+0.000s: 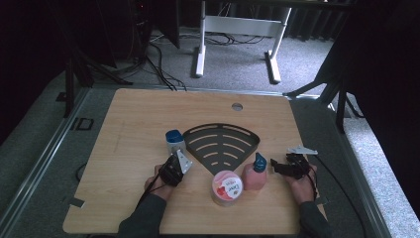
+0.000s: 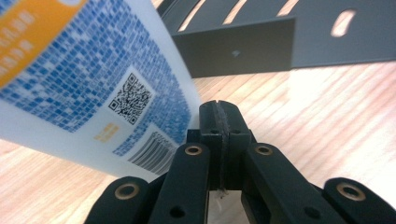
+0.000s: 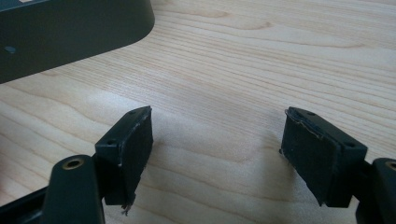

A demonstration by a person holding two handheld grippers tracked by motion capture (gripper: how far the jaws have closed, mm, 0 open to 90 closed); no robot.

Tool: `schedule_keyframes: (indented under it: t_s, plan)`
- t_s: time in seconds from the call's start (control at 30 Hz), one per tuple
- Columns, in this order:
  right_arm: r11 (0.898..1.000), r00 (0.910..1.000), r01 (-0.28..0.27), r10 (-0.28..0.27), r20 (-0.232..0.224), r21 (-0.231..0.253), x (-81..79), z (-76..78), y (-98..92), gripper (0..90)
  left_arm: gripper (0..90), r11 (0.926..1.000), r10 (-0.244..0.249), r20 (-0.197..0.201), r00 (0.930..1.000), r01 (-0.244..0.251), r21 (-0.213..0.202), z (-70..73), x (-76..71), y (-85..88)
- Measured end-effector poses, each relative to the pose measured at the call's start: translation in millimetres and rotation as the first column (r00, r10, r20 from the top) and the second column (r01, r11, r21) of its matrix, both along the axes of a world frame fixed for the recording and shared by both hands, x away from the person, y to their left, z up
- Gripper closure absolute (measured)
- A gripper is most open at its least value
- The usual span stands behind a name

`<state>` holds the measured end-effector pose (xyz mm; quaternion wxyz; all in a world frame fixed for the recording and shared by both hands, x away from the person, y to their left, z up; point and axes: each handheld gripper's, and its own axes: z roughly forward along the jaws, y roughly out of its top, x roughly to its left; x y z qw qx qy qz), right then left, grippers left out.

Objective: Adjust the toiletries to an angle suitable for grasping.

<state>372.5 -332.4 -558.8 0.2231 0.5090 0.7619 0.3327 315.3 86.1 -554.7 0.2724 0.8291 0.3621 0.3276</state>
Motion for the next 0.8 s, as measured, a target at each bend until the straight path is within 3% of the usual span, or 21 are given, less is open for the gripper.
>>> schedule_keyframes:
  t_s: [0.23,0.6,0.7,0.8]
  plan:
    - [1.000,1.0000,0.000,0.000,0.000,0.000,0.0,0.0,0.0,24.6,90.0,0.9994,0.002,0.004,1.0000,-0.002,0.036,-3.1,9.4,-5.3]
    - [1.000,1.0000,-0.001,0.001,-0.001,0.000,0.0,0.1,0.0,24.6,90.0,0.9989,0.017,-0.014,0.9998,-0.016,0.044,-5.3,20.1,-5.6]
    - [1.000,1.0000,-0.001,0.001,0.000,0.001,0.0,0.0,0.0,24.6,89.6,0.9998,0.009,-0.024,0.9997,-0.008,0.017,-3.7,14.4,-7.5]
    - [1.000,1.0000,-0.001,0.001,0.000,0.001,0.0,0.0,0.0,24.6,84.8,0.9983,-0.044,-0.041,0.9982,0.043,-0.039,-0.2,3.7,-11.5]
